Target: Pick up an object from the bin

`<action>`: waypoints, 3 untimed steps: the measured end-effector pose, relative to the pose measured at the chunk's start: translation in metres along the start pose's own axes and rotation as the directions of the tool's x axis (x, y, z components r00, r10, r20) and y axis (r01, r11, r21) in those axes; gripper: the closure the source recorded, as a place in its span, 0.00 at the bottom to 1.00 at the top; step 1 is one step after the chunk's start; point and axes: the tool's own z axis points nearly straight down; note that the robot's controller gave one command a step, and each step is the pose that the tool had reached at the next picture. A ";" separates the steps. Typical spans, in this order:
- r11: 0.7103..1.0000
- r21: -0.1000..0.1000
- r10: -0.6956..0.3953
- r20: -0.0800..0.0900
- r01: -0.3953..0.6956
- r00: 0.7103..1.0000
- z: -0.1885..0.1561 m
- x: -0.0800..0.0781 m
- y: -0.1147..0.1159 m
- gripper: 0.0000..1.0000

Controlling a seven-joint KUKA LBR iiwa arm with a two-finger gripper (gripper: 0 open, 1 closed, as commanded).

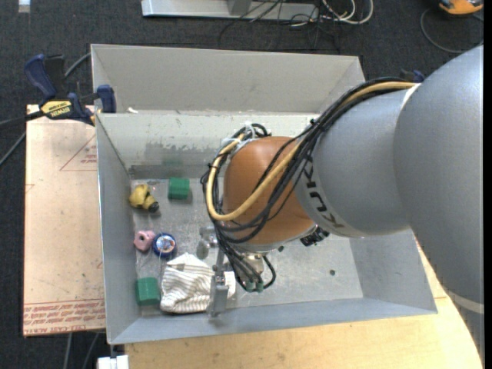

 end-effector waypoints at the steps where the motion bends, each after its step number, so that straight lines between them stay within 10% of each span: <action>1: 1.000 -0.001 0.004 0.007 -0.004 1.000 -0.004 -0.002 -0.001 0.00; 2: 0.982 -0.003 -0.188 0.016 0.188 0.982 0.051 -0.005 -0.005 0.00; 3: 0.959 -0.001 -0.284 0.015 0.284 0.959 0.062 -0.009 0.007 1.00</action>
Offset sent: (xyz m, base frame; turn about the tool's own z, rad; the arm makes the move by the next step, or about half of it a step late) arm 0.0009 -0.0066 -0.0608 -0.2173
